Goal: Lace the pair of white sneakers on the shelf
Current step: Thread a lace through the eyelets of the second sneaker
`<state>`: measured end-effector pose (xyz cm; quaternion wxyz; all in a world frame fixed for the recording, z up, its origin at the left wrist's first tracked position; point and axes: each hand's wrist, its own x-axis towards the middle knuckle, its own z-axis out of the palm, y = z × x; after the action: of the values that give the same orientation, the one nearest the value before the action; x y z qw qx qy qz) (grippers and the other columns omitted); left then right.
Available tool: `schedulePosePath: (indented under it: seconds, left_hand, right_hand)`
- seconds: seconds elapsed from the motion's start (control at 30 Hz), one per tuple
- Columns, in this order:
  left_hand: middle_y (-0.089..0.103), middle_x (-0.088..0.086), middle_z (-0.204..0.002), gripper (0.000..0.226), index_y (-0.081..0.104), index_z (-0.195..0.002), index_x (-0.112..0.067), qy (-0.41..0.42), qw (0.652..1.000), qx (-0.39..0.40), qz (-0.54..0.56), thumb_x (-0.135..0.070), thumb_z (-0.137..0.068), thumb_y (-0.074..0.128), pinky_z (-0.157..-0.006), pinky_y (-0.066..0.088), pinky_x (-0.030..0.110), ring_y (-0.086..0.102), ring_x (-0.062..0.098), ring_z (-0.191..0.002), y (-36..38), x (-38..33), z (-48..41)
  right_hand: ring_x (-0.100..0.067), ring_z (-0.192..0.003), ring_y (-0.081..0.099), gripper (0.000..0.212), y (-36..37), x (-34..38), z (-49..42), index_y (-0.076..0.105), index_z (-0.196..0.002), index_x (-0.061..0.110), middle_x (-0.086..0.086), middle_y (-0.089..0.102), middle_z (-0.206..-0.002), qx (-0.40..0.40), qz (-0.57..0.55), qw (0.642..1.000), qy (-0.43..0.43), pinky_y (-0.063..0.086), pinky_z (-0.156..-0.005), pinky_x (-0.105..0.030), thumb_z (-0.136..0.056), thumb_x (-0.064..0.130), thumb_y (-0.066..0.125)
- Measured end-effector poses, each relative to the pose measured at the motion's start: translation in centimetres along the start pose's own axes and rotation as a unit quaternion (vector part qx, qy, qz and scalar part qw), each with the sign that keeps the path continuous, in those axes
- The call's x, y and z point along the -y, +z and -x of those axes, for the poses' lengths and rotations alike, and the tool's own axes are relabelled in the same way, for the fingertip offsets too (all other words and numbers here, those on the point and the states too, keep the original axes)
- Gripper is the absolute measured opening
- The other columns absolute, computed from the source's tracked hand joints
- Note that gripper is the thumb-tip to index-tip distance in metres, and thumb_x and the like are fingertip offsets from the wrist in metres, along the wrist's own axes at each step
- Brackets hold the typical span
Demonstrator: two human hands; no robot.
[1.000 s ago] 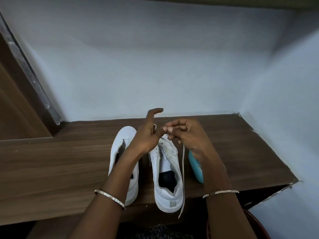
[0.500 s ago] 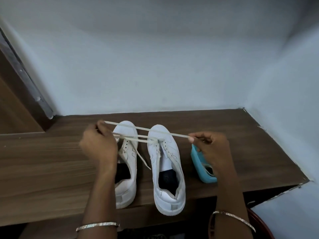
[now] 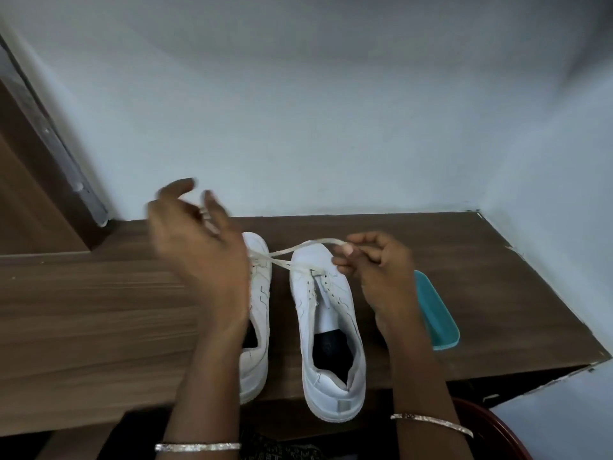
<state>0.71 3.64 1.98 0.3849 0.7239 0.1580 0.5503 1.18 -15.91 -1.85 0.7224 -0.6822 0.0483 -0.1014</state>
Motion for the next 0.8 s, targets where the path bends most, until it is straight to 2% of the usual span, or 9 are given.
schedulePosePath:
  seconds: [0.07, 0.13, 0.2, 0.3, 0.37, 0.43, 0.53, 0.7, 0.8]
  left_hand:
    - [0.061, 0.001, -0.09, 0.016, 0.067, -0.105, -0.007, 0.079, 0.989, 0.111, 0.051, -0.012, -0.095, 0.056, -0.076, 0.04, 0.023, 0.052, 0.007, -0.079, 1.4, -1.3, 1.5]
    - [0.066, -0.003, -0.094, 0.02, 0.071, -0.103, -0.01, 0.116, 0.95, 0.271, 0.1, -0.01, -0.092, 0.054, -0.08, 0.047, 0.025, 0.06, 0.008, -0.084, 2.5, -1.7, 3.3]
    - [0.071, -0.003, -0.1, 0.026, 0.072, -0.107, -0.014, 0.123, 0.9, 0.407, 0.095, -0.008, -0.091, 0.052, -0.084, 0.045, 0.015, 0.062, 0.006, -0.089, 3.1, -1.4, 4.9]
    - [0.072, -0.006, -0.099, 0.026, 0.069, -0.115, -0.017, 0.101, 0.849, 0.511, 0.089, -0.01, -0.094, 0.057, -0.08, 0.034, -0.001, 0.06, 0.004, -0.084, 3.6, -0.3, 5.8]
    - [0.07, -0.007, -0.095, 0.024, 0.068, -0.116, -0.018, 0.093, 0.835, 0.536, 0.081, -0.013, -0.093, 0.062, -0.076, 0.038, 0.007, 0.057, 0.001, -0.08, 3.9, 0.4, 5.7]
    - [0.068, -0.011, -0.085, 0.018, 0.07, -0.109, -0.017, 0.069, 0.826, 0.554, 0.08, -0.013, -0.092, 0.065, -0.07, 0.039, 0.01, 0.057, -0.003, -0.073, 4.0, 1.1, 5.4]
    - [0.067, -0.014, -0.079, 0.008, 0.071, -0.096, -0.015, 0.041, 0.829, 0.553, 0.078, -0.009, -0.092, 0.066, -0.068, 0.042, 0.009, 0.06, -0.005, -0.074, 4.1, 1.8, 5.0]
    - [0.069, -0.012, -0.079, 0.012, 0.074, -0.089, -0.012, 0.046, 0.862, 0.504, -0.003, -0.002, -0.088, 0.068, -0.071, 0.048, 0.021, 0.062, 0.005, -0.072, 4.3, 3.0, 5.3]
    - [0.073, -0.004, -0.081, 0.011, 0.077, -0.094, -0.015, 0.004, 0.887, 0.461, 0.006, -0.008, -0.086, 0.073, -0.074, 0.051, 0.025, 0.066, 0.011, -0.072, 4.4, 2.7, 5.8]
  right_hand:
    - [-0.024, -0.066, 0.073, 0.001, 1.1, -0.5, 0.2, 0.066, -0.091, -0.002, -0.018, 0.075, -0.077, 0.039, 0.021, 0.999, 0.007, 0.061, -0.064, -0.032, -0.092, -0.002, 0.066]
    - [-0.026, -0.065, 0.072, 0.008, 1.5, -1.2, 0.3, 0.07, -0.085, 0.0, -0.019, 0.074, -0.075, 0.063, 0.05, 0.997, 0.014, 0.062, -0.067, -0.04, -0.09, -0.006, 0.066]
    - [-0.027, -0.07, 0.073, 0.018, 1.2, -1.9, 0.2, 0.074, -0.085, 0.006, -0.015, 0.075, -0.075, 0.074, 0.1, 0.992, -0.002, 0.063, -0.072, -0.046, -0.089, -0.008, 0.065]
    - [-0.029, -0.078, 0.075, 0.022, 0.5, -2.4, 0.2, 0.076, -0.092, 0.007, -0.011, 0.077, -0.079, 0.099, 0.115, 0.988, 0.007, 0.062, -0.077, -0.049, -0.09, -0.009, 0.06]
    - [-0.026, -0.078, 0.075, 0.016, 0.2, -2.3, 0.1, 0.073, -0.094, 0.003, -0.013, 0.076, -0.079, 0.107, 0.083, 0.99, 0.038, 0.063, -0.078, -0.043, -0.092, -0.007, 0.061]
    - [-0.02, -0.071, 0.074, 0.004, 0.2, -1.9, -0.2, 0.067, -0.094, 0.0, -0.012, 0.076, -0.075, 0.097, 0.059, 0.992, 0.049, 0.062, -0.071, -0.032, -0.091, -0.002, 0.067]
    - [-0.016, -0.067, 0.073, 0.014, 0.3, -1.6, -0.2, 0.064, -0.098, -0.003, -0.014, 0.076, -0.078, 0.078, 0.036, 0.995, 0.058, 0.058, -0.064, -0.023, -0.09, 0.005, 0.072]
    - [-0.014, -0.075, 0.071, 0.018, -0.3, -1.7, -0.4, 0.071, -0.09, 0.011, -0.004, 0.076, -0.081, 0.007, 0.098, 0.993, 0.064, 0.059, -0.074, -0.029, -0.081, 0.022, 0.083]
    - [-0.015, -0.094, 0.069, 0.031, 0.2, -1.9, -0.2, 0.069, -0.102, 0.021, 0.003, 0.071, -0.1, 0.061, 0.168, 0.98, 0.089, 0.058, -0.084, -0.031, -0.076, 0.014, 0.083]
